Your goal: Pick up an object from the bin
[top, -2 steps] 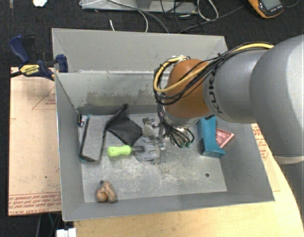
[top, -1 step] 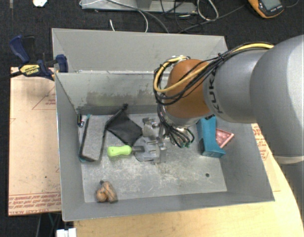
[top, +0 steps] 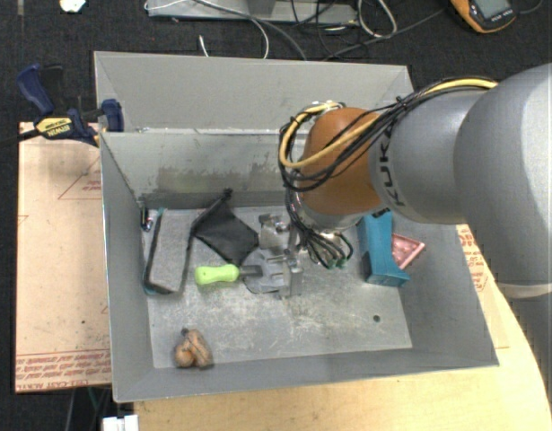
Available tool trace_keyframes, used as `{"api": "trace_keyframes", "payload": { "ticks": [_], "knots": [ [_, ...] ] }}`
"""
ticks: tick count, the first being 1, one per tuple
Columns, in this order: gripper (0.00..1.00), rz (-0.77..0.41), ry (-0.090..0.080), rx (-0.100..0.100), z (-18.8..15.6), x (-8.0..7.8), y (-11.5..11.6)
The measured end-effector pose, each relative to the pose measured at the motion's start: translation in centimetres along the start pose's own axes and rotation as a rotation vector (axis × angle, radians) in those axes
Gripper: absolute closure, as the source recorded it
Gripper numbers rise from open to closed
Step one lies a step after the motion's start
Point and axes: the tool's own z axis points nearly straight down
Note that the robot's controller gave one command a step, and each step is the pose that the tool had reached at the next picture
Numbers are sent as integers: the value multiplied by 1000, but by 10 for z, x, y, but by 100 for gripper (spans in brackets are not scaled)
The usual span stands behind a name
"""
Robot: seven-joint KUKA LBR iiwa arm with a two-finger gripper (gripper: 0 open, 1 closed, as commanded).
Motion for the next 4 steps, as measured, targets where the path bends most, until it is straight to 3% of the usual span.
{"api": "trace_keyframes", "payload": {
  "ticks": [4],
  "knots": [
    [100,0,0,0,0,0,0]
  ]
}}
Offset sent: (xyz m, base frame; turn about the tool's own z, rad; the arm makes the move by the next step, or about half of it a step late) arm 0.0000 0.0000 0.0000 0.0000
